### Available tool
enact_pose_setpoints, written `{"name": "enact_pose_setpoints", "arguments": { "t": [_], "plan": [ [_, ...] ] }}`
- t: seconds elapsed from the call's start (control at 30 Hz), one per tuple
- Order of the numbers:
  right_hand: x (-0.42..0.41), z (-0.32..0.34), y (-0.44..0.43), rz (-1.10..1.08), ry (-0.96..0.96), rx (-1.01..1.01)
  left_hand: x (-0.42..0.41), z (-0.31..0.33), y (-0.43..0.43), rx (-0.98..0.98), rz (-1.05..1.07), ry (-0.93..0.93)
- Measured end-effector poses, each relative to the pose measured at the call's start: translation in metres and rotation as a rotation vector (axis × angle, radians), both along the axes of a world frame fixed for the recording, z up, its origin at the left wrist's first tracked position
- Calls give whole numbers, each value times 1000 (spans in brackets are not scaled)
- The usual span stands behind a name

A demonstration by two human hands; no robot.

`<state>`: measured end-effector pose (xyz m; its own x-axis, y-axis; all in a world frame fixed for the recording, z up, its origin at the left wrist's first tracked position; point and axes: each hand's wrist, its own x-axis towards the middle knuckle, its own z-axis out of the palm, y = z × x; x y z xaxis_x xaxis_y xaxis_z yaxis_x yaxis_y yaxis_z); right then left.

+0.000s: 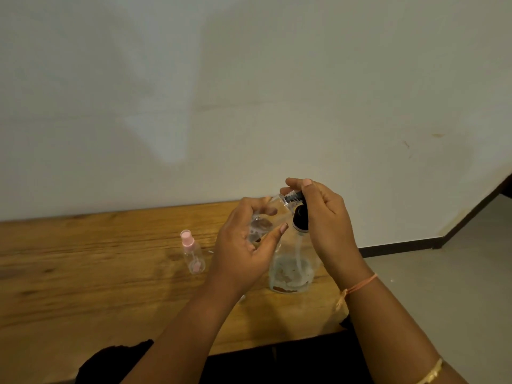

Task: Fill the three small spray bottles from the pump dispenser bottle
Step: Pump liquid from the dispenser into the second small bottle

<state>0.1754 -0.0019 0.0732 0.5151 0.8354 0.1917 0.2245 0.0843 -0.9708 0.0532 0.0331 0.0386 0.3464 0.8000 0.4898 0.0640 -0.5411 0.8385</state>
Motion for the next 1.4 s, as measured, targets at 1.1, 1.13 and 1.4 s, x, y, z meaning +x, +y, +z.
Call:
{"name": "enact_pose_setpoints", "arguments": {
  "t": [1.1,1.13,1.4],
  "plan": [
    [8,13,-2,120,405,-76,2,13,2,-605,-184,-258],
    [8,12,-3,120,411,-66,2,15,2,-592,-183,-254],
    [7,11,-2,127,487,-40,2,23,2,-542,-190,-269]
  ]
}}
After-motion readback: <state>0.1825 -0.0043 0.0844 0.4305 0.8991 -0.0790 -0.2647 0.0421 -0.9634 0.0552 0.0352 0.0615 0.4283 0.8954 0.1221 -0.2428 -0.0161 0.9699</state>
